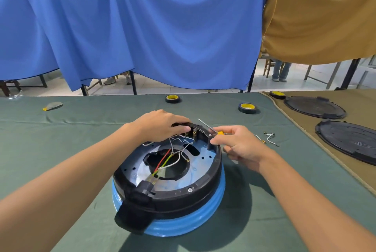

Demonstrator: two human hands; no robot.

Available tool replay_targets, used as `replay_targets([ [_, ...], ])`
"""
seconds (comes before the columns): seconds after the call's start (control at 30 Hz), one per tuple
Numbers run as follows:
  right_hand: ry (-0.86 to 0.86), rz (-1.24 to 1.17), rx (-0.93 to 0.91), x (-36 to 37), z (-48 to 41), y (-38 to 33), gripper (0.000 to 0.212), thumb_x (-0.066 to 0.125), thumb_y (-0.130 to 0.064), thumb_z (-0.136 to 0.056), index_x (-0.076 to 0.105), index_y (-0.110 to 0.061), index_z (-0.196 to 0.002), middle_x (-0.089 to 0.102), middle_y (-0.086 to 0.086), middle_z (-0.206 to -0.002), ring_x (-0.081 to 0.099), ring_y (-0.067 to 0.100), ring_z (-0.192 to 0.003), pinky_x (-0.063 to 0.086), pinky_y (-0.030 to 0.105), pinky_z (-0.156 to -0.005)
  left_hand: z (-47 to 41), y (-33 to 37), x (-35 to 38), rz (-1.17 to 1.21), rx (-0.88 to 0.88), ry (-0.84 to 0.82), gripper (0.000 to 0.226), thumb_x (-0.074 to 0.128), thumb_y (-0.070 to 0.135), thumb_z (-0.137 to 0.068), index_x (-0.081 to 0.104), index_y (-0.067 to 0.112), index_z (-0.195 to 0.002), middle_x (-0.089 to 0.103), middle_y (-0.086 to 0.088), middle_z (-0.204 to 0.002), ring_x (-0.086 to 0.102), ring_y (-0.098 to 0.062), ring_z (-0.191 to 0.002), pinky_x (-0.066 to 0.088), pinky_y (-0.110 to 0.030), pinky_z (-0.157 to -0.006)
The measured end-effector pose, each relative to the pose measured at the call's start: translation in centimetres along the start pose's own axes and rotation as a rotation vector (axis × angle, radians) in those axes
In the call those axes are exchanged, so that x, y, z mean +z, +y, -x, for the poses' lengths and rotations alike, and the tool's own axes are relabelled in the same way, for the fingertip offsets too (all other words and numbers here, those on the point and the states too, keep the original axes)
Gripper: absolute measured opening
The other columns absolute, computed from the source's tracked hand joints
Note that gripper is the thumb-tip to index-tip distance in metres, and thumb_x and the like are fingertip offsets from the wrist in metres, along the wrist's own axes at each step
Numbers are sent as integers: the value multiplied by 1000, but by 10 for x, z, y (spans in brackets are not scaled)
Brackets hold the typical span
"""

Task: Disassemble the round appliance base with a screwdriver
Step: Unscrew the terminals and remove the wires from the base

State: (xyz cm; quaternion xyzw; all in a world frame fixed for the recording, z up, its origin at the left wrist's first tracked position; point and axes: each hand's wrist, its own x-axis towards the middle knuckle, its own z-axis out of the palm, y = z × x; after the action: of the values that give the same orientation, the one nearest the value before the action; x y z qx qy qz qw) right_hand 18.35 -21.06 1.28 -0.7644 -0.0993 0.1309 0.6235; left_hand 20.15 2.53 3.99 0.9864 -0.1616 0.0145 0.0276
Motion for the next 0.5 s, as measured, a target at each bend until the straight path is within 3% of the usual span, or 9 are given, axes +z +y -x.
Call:
replay_targets([
  [0.1,66,181,-100,-1,0,-8,32,72,-5,-78,71,-16,-108,71,-5,-78,50,-1,-46,39,13,-46,4,3,2,-28,-35,55,48,29,69,-93,49,48,-131,62,12,-128,56,-26,-114,48,-45,-91],
  [0.17,129,346,-162,-2,0,-12,32,74,-12,-77,71,-23,-108,73,-6,-96,65,1,-80,50,19,-75,4,5,6,-17,-58,70,44,28,67,-95,50,48,-128,64,8,-120,57,-28,-110,49,-43,-84],
  [0.2,181,454,-190,-2,1,-14,32,74,-19,-79,71,-24,-110,71,-10,-101,63,6,-91,47,23,-83,4,7,9,-3,-75,81,43,27,66,-96,50,47,-128,64,5,-117,57,-29,-108,48,-41,-80],
  [0.3,285,674,-306,-8,5,-23,25,66,-34,-89,72,-25,-111,67,-13,-101,55,1,-88,38,12,-75,5,10,16,30,-106,130,47,26,63,-97,47,42,-133,60,-2,-114,56,-29,-107,44,-39,-76],
  [0.37,215,731,-318,-17,10,-32,20,64,-35,-90,73,-28,-107,68,-15,-97,56,-4,-82,34,3,-65,5,9,16,56,-108,114,48,26,62,-98,45,40,-136,59,-3,-114,55,-28,-109,43,-38,-79],
  [0.43,88,783,-274,-25,15,-40,10,67,-36,-88,74,-35,-94,71,-16,-83,61,-3,-76,38,3,-58,5,4,10,106,-90,27,46,26,58,-100,42,42,-140,60,0,-125,53,-28,-117,43,-39,-89],
  [0.5,10,824,-245,-28,18,-45,6,69,-37,-85,74,-36,-87,73,-11,-76,64,2,-76,45,10,-61,6,-3,3,158,-75,-51,43,29,53,-102,40,44,-142,53,8,-141,48,-25,-127,37,-39,-102],
])
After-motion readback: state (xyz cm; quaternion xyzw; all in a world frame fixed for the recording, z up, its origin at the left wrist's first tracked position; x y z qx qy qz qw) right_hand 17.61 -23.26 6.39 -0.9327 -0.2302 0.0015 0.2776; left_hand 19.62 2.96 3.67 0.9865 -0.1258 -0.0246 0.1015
